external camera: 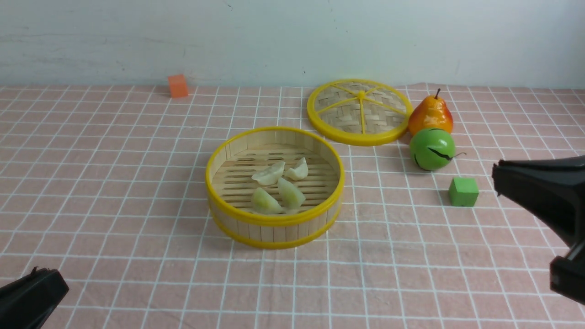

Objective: Put the dumplings into the steamer on the table with the pink tablecloth.

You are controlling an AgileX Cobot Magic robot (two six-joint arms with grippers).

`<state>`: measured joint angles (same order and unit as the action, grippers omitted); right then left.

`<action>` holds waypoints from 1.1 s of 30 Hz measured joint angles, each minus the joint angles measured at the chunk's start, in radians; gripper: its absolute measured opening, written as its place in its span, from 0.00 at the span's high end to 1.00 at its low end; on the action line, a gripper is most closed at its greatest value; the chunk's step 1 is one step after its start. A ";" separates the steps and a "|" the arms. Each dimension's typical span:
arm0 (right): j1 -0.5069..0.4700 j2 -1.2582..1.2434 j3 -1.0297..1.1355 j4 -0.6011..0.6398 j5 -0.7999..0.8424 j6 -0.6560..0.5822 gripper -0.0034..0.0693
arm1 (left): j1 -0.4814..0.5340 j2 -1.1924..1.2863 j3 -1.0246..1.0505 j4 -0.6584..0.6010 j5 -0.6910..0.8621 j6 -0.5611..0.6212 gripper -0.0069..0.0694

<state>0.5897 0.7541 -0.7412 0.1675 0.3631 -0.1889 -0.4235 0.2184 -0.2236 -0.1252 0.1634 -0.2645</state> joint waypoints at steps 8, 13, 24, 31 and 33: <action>0.000 0.000 0.006 0.002 0.001 0.000 0.96 | 0.000 0.000 0.002 -0.002 0.043 -0.002 0.81; 0.000 0.000 0.007 0.002 0.001 0.002 0.95 | 0.000 0.000 0.003 -0.002 0.094 -0.003 0.81; 0.000 0.000 0.007 0.002 0.001 0.002 0.93 | 0.000 -0.002 0.005 -0.002 0.136 -0.003 0.79; 0.000 0.000 0.007 0.002 0.001 0.002 0.92 | 0.000 -0.002 0.005 -0.002 0.137 -0.003 0.79; -0.003 0.000 0.007 0.000 0.001 0.002 0.92 | 0.000 -0.002 0.005 -0.002 0.138 -0.003 0.79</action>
<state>0.5871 0.7541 -0.7338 0.1671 0.3641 -0.1865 -0.4235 0.2166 -0.2188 -0.1272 0.3015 -0.2672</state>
